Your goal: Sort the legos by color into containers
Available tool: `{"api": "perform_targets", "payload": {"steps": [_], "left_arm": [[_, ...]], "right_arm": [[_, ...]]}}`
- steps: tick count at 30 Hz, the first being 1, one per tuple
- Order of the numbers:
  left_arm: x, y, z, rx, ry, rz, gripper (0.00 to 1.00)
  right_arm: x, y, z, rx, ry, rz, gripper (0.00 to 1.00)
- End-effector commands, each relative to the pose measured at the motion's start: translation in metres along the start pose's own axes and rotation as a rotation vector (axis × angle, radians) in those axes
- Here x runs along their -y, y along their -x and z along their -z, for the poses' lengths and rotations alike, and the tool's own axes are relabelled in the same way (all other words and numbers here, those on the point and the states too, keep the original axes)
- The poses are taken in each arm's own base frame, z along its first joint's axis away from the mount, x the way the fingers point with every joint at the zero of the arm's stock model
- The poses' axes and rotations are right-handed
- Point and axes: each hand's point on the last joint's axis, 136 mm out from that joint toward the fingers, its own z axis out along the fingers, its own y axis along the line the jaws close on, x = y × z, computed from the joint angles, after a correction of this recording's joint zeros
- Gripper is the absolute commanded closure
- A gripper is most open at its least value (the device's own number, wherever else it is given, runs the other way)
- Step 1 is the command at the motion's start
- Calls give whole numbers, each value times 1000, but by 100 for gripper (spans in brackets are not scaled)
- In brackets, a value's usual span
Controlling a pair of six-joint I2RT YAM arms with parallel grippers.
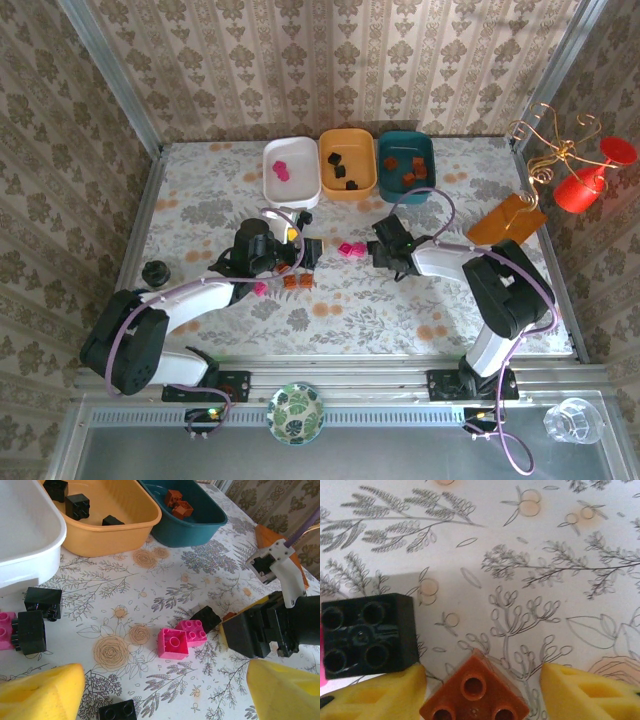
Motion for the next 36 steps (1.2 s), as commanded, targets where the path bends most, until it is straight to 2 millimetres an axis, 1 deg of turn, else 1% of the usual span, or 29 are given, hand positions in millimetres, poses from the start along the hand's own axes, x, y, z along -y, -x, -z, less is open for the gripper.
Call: {"api": "perform_targets", "payload": {"steps": [1,4,7,13,16,19,22,26,31,36], "left_arm": [[-4,-3,0,-3,8,12,15],[-4,-4,-2,-8,8,14,15],[-4,-6,-3,-11,5,17,15],[-4,-6,-3,-12,6,18,15],[-4,-6,-3,-12,6,18,15],[-4,-5,-3,-11,4,19,15],[-4,-6,-3,-11,4,20,15],[-3,-4,-2,-8,3,20,15],[-3,-4,-2,-7,1,21,15],[-3,-3,-1,-4,1,21,15]], "right_arm": [[4,0,-1,-8,1,-45,39],[3,-3,-1,-9,15,-45,41],[8,-3,-6,-17,2,-46,43],[11,7,-5,-24,19,-57,42],[2,9,-3,-34,66,-24,42],[-11,5,-1,-58,140,-10,43],[-17,-2,1,-85,162,6,44],[-25,-12,11,-106,185,47,46],[-30,-18,19,-113,187,82,50],[-29,-17,15,-112,162,105,57]]}}
